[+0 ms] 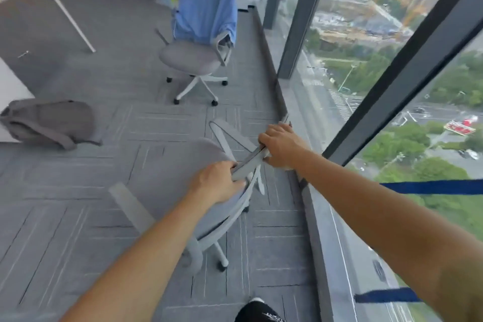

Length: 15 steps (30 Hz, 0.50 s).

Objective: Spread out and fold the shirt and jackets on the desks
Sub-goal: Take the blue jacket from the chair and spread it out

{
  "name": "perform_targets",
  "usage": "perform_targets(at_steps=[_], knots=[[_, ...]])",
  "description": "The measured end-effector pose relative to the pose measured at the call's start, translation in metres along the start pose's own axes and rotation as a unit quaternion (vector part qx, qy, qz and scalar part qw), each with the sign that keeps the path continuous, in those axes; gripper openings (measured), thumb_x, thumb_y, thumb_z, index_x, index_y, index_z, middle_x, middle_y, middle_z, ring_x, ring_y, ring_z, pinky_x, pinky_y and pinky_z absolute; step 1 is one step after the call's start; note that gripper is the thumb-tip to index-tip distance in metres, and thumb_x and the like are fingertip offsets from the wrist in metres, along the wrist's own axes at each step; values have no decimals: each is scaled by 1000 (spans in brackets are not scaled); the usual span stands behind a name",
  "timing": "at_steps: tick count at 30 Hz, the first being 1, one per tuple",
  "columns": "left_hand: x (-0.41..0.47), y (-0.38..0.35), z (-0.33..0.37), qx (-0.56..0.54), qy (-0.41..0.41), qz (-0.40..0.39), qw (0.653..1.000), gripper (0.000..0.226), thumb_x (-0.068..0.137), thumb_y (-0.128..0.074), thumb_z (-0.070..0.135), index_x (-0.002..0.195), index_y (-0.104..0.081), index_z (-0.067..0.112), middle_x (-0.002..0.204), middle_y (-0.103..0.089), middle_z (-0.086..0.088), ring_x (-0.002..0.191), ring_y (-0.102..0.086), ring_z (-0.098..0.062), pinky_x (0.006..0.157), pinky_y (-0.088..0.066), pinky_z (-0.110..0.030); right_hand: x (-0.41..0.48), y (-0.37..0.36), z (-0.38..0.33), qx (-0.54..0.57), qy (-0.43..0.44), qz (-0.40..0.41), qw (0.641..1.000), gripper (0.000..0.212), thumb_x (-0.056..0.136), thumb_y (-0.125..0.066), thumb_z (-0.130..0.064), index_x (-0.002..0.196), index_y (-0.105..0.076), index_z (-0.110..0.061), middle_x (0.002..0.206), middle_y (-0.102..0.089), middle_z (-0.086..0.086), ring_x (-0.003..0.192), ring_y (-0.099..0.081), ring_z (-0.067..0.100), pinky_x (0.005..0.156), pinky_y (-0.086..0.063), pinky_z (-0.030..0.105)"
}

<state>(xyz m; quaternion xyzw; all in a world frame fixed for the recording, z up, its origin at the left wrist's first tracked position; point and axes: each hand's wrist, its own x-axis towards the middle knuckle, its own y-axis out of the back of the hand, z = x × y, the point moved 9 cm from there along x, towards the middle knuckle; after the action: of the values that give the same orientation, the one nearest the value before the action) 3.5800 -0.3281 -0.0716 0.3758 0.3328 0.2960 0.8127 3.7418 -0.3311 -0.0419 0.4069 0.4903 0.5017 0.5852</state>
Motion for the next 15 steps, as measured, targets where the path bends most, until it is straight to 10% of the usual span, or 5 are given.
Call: perform_targets(at_steps=[5,15], knots=[[-9,-7,4,-17,42,2,999,39,91,-64,47,128,-59,34,119,-67,5,107,-62,-22,85,-49,-30,14,0,5,-38,81,5,996,29,84,-69,-41,104,-66,-21,101,-68,-1,100,-63,23,96,-39,34],[-104,-31,-31,95,121,-80,985,59,86,-70,48,139,-55,26,130,-64,3,113,-60,-22,82,-43,-27,-73,-10,-62,-92,171,-4,981,40,88,-64,-58,104,-66,-21,96,-68,-3,94,-64,22,96,-44,37]])
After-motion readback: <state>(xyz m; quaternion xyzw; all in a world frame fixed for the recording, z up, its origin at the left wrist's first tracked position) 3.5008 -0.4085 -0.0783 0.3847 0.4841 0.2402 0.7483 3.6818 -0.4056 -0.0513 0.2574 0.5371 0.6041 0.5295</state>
